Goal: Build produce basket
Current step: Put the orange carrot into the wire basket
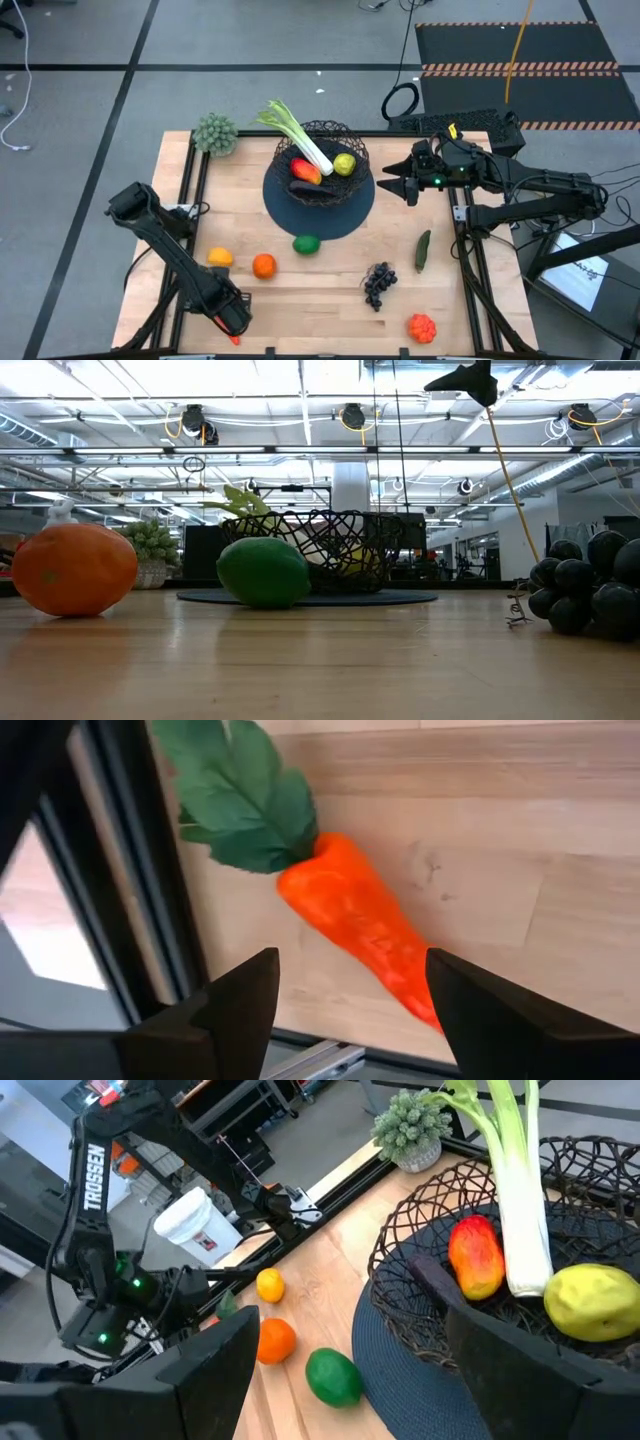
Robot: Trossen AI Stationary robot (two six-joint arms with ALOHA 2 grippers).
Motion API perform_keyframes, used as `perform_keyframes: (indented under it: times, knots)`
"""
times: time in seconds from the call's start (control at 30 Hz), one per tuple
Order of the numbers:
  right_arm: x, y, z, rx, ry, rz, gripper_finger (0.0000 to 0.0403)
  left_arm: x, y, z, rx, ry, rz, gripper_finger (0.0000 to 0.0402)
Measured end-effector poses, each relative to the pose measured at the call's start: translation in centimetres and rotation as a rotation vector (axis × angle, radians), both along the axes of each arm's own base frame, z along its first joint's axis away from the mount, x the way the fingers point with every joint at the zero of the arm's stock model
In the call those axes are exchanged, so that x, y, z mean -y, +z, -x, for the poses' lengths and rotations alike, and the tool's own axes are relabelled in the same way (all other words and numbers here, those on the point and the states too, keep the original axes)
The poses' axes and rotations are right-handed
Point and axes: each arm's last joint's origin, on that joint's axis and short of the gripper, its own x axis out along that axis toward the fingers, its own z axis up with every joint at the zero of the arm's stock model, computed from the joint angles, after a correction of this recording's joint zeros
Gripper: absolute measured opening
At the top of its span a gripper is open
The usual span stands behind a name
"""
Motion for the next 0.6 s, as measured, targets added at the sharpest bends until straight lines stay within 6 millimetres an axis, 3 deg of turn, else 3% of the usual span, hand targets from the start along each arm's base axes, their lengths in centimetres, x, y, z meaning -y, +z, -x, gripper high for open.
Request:
perform_keyframes:
  times: [0.23,0.6]
  knots:
    - [0.0,0.0,0.0,0.003,-0.001,-0.002,0.0313,0.8,-2.3,-0.8,-0.024,-0.017,-0.009,0.0253]
    - [0.0,0.0,0.0,0.005,-0.005,-0.013,0.0313,1.3,-4.3,-1.2,-0.075,-0.02,-0.02,0.0253]
